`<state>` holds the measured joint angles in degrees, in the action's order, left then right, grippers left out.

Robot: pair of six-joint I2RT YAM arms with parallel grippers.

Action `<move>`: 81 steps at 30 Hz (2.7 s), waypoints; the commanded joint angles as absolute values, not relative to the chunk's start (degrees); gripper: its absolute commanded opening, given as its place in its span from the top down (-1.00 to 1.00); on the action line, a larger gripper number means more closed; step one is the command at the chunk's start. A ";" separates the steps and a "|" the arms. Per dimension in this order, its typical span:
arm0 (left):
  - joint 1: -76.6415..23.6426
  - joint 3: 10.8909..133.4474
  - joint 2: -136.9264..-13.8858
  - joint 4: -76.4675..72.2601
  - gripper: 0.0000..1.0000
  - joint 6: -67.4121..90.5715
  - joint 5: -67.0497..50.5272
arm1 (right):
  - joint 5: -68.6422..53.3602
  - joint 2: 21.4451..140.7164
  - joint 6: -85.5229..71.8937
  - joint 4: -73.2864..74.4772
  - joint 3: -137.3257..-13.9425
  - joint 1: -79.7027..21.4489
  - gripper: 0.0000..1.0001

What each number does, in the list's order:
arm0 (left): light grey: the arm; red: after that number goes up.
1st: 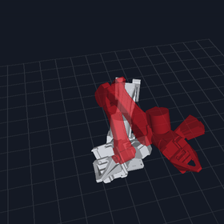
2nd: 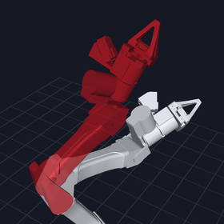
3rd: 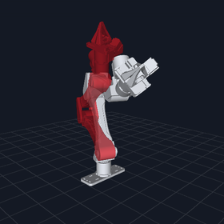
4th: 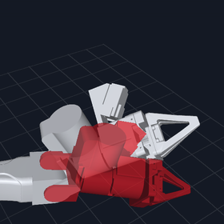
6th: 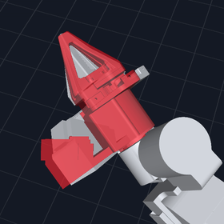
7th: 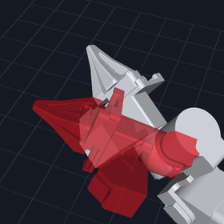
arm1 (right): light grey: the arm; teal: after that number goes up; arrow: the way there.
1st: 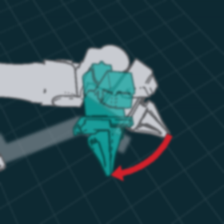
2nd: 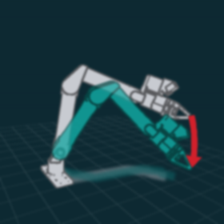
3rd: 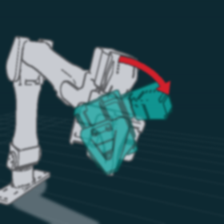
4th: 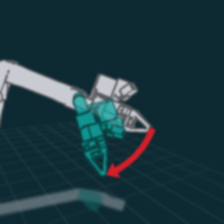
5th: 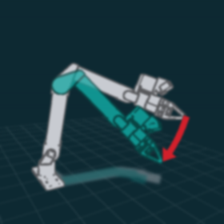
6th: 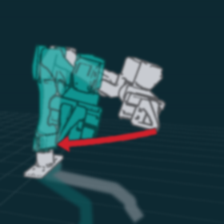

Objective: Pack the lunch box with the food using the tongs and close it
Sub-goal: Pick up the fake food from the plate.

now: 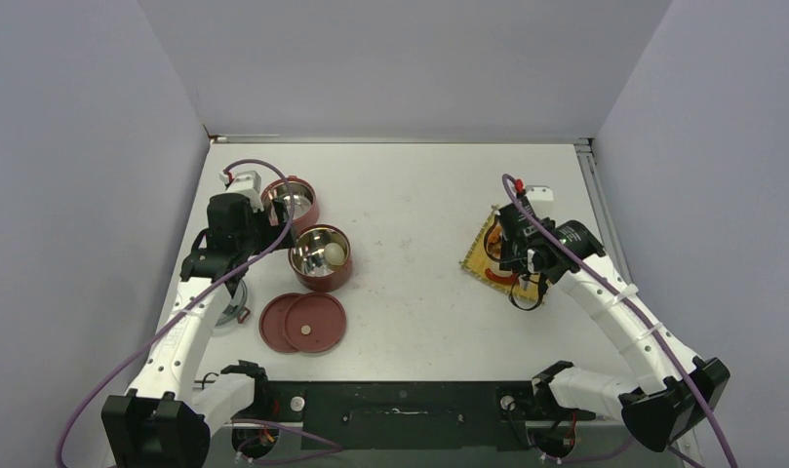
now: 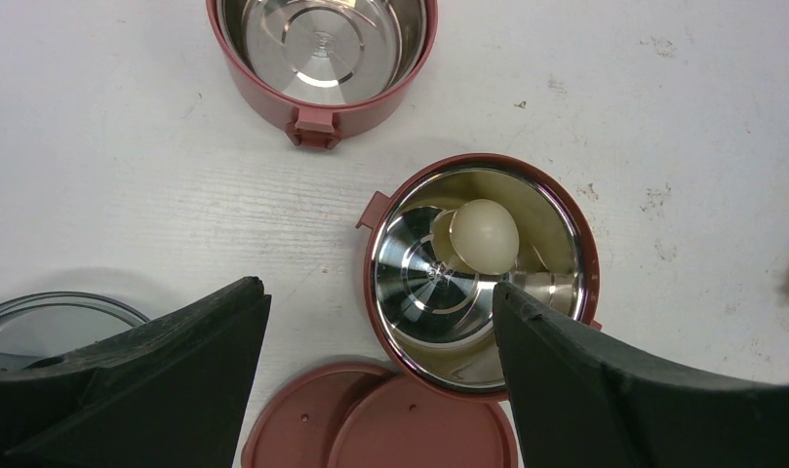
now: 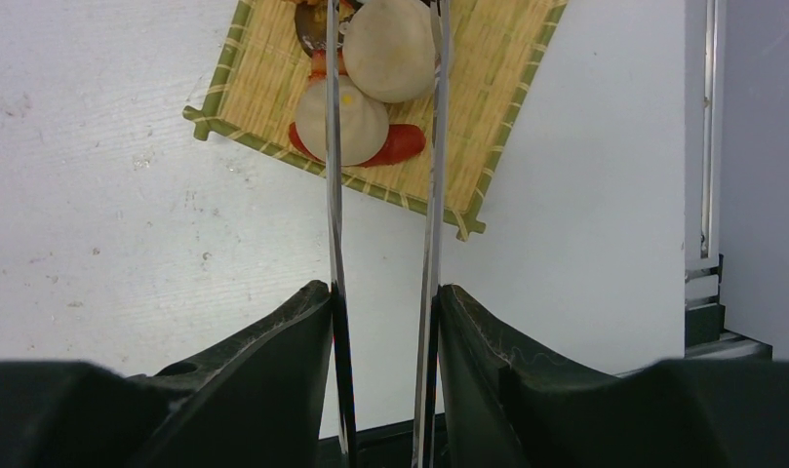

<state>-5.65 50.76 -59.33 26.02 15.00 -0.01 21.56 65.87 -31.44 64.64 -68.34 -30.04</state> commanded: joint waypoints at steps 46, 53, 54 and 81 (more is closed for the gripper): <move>-6.24 50.65 -57.39 24.71 -0.70 14.77 0.35 | 22.46 59.90 -32.52 67.63 -69.54 -27.16 0.89; -6.24 50.63 -57.39 24.78 -0.70 14.77 0.35 | 23.05 59.95 -31.71 68.00 -69.88 -27.16 0.89; -6.24 50.63 -57.39 24.75 -0.70 14.77 0.35 | 22.79 59.88 -31.65 67.91 -69.88 -27.16 0.89; -5.89 50.30 -55.11 24.47 -0.72 15.67 2.43 | -9.91 61.61 -20.66 35.45 -69.97 -38.33 0.89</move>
<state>-5.96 50.00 -57.04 26.13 15.66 0.75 -7.90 58.48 -21.56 46.59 -69.54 -32.47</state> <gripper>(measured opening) 0.860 0.267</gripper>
